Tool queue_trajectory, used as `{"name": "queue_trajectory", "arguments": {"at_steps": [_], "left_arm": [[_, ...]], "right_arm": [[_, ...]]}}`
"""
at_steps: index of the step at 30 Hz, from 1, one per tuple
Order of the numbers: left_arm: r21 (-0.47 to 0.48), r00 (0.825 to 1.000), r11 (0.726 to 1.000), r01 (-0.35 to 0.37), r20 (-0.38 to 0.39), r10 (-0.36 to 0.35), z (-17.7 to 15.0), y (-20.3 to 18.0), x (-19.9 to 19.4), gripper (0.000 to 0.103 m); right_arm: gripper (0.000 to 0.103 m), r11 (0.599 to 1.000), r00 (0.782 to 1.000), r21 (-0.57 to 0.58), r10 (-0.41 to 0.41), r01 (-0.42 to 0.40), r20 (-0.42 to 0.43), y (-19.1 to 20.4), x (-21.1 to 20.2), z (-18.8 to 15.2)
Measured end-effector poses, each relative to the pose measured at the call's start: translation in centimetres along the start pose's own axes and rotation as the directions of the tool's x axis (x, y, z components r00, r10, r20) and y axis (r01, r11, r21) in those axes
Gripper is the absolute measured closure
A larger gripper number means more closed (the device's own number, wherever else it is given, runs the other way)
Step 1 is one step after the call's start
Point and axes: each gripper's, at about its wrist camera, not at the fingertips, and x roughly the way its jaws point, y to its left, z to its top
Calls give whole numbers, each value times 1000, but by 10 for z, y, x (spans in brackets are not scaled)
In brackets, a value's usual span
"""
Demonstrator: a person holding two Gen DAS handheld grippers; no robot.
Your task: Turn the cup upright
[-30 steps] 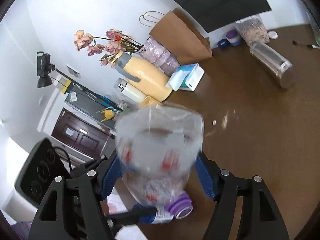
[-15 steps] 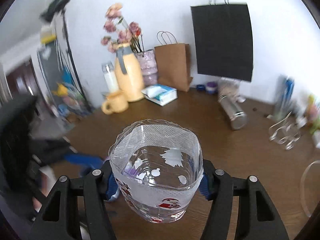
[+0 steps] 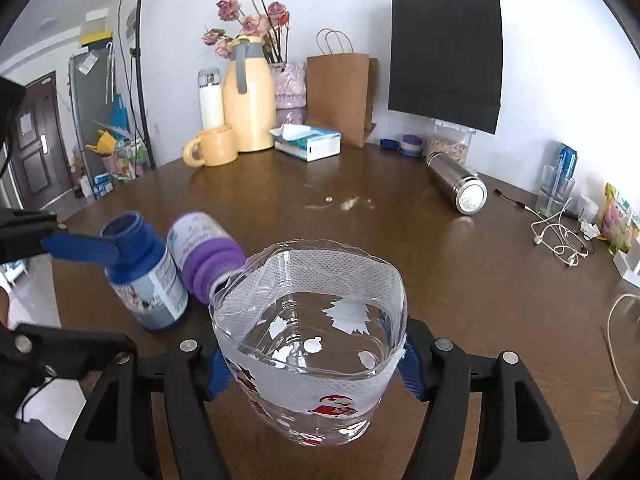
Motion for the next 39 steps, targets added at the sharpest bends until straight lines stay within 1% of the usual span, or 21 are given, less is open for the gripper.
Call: {"name": "queue_trajectory", "arguments": {"at_steps": [4, 5, 7, 9, 11, 13, 15, 17, 21, 25, 28, 29, 30, 31, 33, 36, 39], "left_arm": [[-16, 1000, 1000, -8, 1, 8, -5, -1, -3, 23], [-16, 1000, 1000, -13, 5, 13, -6, -3, -4, 23], [-15, 1000, 1000, -28, 9, 28, -8, -6, -5, 23], [-22, 1000, 999, -25, 18, 25, -10, -6, -9, 22], [-26, 999, 999, -27, 23, 28, -13, -8, -11, 18], [-28, 999, 999, -29, 30, 30, -15, -10, -14, 17], [-23, 999, 999, -27, 34, 28, -18, -13, -18, 17], [-21, 999, 999, -26, 45, 27, -20, -16, -23, 16], [-28, 997, 999, -20, 78, 22, -23, -22, -35, 10], [-43, 994, 999, -28, 103, 32, -30, -27, -44, 10], [-60, 991, 998, -32, 125, 39, -35, -29, -55, 10], [-63, 990, 997, -38, 134, 47, -36, -30, -60, 8], [-68, 987, 997, -46, 149, 55, -38, -31, -67, 3], [-71, 985, 996, -47, 162, 58, -39, -30, -74, 1], [-70, 981, 997, -46, 187, 58, -42, -32, -87, 0], [-51, 975, 997, -50, 216, 59, -48, -38, -108, 0], [-45, 969, 995, -84, 231, 92, -58, -44, -125, 0]], "right_arm": [[29, 1000, 1000, -4, -4, 3, -17, 3, 0, -9], [25, 1000, 1000, -2, 3, -3, -25, 4, 1, -11], [19, 999, 999, 20, 29, -29, -35, 3, 0, -14], [19, 998, 998, 40, 52, -51, -30, 3, -3, -17], [18, 998, 999, 59, 39, -38, -23, 1, -7, -18], [18, 996, 999, 77, 40, -38, -17, -1, -12, -18], [18, 992, 998, 112, 62, -60, -15, -6, -20, -17], [18, 986, 996, 143, 87, -86, -1, -11, -34, -15], [18, 984, 996, 157, 90, -87, -8, -10, -63, -12], [18, 985, 998, 169, 45, -37, -44, -5, -93, -15], [18, 981, 997, 191, 36, -23, -65, -6, -112, -20], [18, 981, 997, 195, 27, -12, -75, -5, -119, -22], [18, 981, 997, 196, 19, -3, -79, -5, -124, -24], [18, 980, 997, 201, 7, 8, -76, -4, -133, -25], [18, 976, 998, 217, 11, 3, -67, -2, -146, -26], [18, 965, 998, 262, 40, -25, -54, 3, -168, -28], [18, 952, 998, 307, 31, -11, -61, 9, -183, -32]]}}
